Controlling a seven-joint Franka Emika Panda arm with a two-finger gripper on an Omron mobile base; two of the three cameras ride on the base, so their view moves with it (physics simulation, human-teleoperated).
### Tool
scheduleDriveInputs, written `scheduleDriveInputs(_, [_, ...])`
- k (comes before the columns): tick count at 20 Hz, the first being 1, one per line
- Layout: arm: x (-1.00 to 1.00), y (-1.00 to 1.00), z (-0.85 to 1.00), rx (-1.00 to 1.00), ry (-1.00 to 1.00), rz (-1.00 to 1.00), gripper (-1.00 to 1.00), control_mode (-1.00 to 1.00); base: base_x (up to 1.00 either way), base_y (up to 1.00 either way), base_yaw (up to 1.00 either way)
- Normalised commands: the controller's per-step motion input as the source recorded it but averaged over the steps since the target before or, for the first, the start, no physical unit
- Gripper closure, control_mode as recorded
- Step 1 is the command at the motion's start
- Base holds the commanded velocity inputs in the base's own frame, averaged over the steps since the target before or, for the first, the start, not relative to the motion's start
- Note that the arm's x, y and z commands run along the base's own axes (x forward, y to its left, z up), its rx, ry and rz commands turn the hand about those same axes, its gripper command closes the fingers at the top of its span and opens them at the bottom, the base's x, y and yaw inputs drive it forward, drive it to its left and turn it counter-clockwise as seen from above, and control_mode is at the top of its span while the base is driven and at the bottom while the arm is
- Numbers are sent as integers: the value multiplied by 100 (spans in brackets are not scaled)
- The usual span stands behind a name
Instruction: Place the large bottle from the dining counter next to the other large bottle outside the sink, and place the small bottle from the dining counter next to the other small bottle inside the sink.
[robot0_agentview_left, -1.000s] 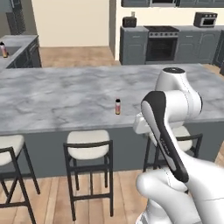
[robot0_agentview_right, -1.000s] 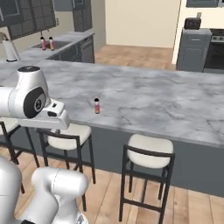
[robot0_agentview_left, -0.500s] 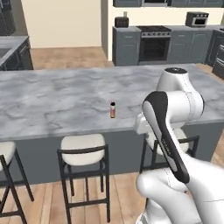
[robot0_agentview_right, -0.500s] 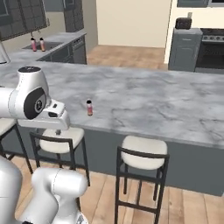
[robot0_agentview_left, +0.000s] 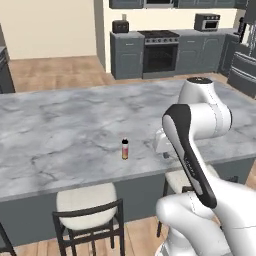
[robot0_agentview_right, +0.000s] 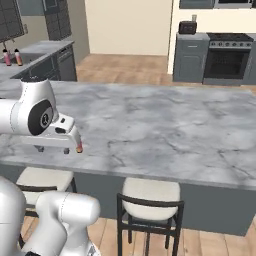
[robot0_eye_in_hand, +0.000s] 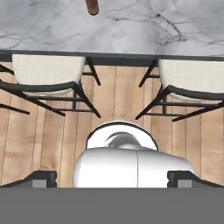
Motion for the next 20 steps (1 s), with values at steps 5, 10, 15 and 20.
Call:
scheduleDriveInputs(5, [0, 0, 0, 0, 0, 0, -100, 100, 15, 38, -29])
scheduleDriveInputs(10, [0, 0, 0, 0, 0, 0, -100, 100, 0, 94, -6])
scheduleDriveInputs(15, [0, 0, 0, 0, 0, 0, -100, 100, 22, 37, 11])
scheduleDriveInputs(20, [0, 0, 0, 0, 0, 0, -100, 100, 13, -65, 33])
